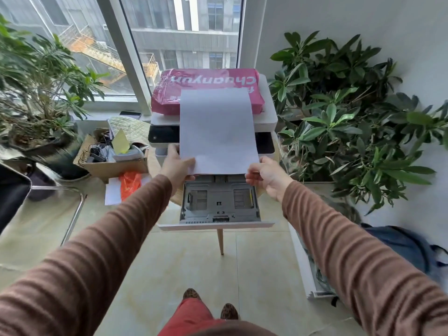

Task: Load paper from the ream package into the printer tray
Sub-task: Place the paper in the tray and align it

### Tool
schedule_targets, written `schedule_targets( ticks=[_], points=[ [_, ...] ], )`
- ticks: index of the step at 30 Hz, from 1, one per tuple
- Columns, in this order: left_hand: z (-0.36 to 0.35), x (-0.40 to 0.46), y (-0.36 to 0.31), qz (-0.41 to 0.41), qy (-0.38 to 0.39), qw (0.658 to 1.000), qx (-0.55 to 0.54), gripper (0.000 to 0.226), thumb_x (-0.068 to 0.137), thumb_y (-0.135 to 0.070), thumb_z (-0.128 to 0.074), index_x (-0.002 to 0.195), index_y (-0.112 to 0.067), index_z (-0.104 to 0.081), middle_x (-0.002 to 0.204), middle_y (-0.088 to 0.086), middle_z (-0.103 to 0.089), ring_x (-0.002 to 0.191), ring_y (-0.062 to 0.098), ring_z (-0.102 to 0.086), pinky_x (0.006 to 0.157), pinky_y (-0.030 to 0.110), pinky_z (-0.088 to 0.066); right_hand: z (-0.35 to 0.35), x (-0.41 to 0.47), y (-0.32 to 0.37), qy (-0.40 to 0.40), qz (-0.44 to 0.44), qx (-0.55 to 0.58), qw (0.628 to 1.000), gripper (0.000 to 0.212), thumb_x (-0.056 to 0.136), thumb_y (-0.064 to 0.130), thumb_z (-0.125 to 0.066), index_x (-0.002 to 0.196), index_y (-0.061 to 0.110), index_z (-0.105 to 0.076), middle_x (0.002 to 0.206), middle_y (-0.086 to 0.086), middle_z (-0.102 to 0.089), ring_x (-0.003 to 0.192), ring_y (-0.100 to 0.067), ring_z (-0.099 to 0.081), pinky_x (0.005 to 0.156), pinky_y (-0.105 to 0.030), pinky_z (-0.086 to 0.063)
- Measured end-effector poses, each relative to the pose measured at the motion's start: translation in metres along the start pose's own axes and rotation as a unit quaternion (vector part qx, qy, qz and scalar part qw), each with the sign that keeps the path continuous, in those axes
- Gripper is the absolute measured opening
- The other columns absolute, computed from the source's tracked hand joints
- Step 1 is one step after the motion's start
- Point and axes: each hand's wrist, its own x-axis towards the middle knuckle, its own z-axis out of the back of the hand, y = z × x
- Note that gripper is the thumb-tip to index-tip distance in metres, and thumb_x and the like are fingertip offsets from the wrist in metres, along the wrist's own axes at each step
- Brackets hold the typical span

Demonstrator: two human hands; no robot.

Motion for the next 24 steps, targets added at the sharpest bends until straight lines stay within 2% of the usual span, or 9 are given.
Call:
schedule_targets(
  ticks=[4,6,8,10,13,16,19,22,24],
  points=[
    [0.000,-0.031,0.063,0.011,-0.008,0.999,0.029,0.036,0.095,-0.005,-0.058,0.124,-0.015,-0.039,0.109,0.005,-0.059,0.079,0.022,-0.065,0.044,0.028,-0.054,0.013,-0.019,-0.056,-0.001,-0.053,-0.003,0.999,0.010,0.101,0.007,-0.054,0.093,0.012,-0.051,0.081,-0.008,-0.059,0.056,-0.015,-0.064,0.051,-0.028,-0.058],
    [-0.001,-0.049,0.093,0.032,-0.004,0.999,0.036,0.036,0.094,-0.003,-0.055,0.123,-0.015,-0.038,0.109,0.006,-0.058,0.076,0.021,-0.061,0.042,0.028,-0.052,0.019,-0.026,-0.085,-0.010,-0.077,-0.016,0.997,0.005,0.102,0.006,-0.052,0.099,0.010,-0.052,0.085,-0.010,-0.060,0.056,-0.014,-0.066,0.050,-0.026,-0.057],
    [-0.002,-0.065,0.121,0.071,0.007,0.996,0.052,0.037,0.093,-0.002,-0.053,0.124,-0.016,-0.038,0.110,0.010,-0.061,0.070,0.021,-0.061,0.042,0.026,-0.049,0.025,-0.035,-0.113,-0.014,-0.100,-0.029,0.994,0.009,0.101,0.003,-0.051,0.097,0.011,-0.052,0.086,-0.011,-0.059,0.056,-0.014,-0.065,0.050,-0.025,-0.057],
    [-0.003,-0.080,0.145,0.113,0.023,0.991,0.073,0.039,0.092,-0.002,-0.050,0.126,-0.015,-0.037,0.104,0.015,-0.065,0.059,0.021,-0.060,0.043,0.026,-0.045,0.030,-0.047,-0.138,-0.021,-0.122,-0.033,0.992,0.009,0.100,0.000,-0.051,0.098,0.009,-0.051,0.085,-0.012,-0.058,0.055,-0.015,-0.064,0.049,-0.026,-0.058],
    [-0.003,-0.097,0.169,0.172,0.039,0.980,0.090,0.038,0.093,-0.001,-0.049,0.127,-0.012,-0.036,0.089,0.014,-0.064,0.047,0.018,-0.054,0.045,0.024,-0.040,0.036,-0.062,-0.165,-0.026,-0.151,-0.041,0.987,0.012,0.097,-0.004,-0.049,0.097,0.008,-0.051,0.083,-0.014,-0.059,0.052,-0.014,-0.063,0.047,-0.025,-0.057],
    [-0.001,-0.103,0.179,0.198,0.037,0.976,0.081,0.036,0.094,0.000,-0.050,0.126,-0.010,-0.038,0.086,0.015,-0.061,0.044,0.018,-0.047,0.043,0.022,-0.036,0.039,-0.069,-0.178,-0.024,-0.162,-0.041,0.986,0.012,0.097,-0.005,-0.049,0.098,0.007,-0.051,0.081,-0.015,-0.061,0.054,-0.016,-0.063,0.047,-0.025,-0.057],
    [0.000,-0.098,0.177,0.199,0.037,0.977,0.065,0.039,0.094,0.001,-0.051,0.129,-0.012,-0.039,0.087,0.014,-0.060,0.048,0.018,-0.048,0.042,0.021,-0.038,0.038,-0.068,-0.176,-0.026,-0.160,-0.034,0.986,0.012,0.098,-0.005,-0.048,0.102,0.006,-0.051,0.085,-0.015,-0.061,0.057,-0.017,-0.063,0.047,-0.025,-0.057],
    [-0.001,-0.084,0.171,0.211,0.025,0.977,0.004,0.039,0.096,-0.003,-0.054,0.132,-0.015,-0.043,0.094,0.008,-0.060,0.060,0.017,-0.052,0.041,0.020,-0.046,0.031,-0.059,-0.164,-0.031,-0.159,-0.018,0.987,0.019,0.099,-0.006,-0.048,0.117,0.001,-0.051,0.087,-0.015,-0.061,0.061,-0.018,-0.062,0.047,-0.024,-0.057],
    [0.000,-0.071,0.165,0.229,0.009,0.972,-0.041,0.034,0.100,-0.009,-0.053,0.133,-0.009,-0.045,0.090,0.007,-0.057,0.058,0.017,-0.052,0.040,0.020,-0.049,0.024,-0.049,-0.155,-0.043,-0.161,0.000,0.986,0.035,0.099,-0.008,-0.047,0.133,0.000,-0.045,0.096,-0.017,-0.059,0.064,-0.018,-0.062,0.047,-0.025,-0.059]
  ],
)
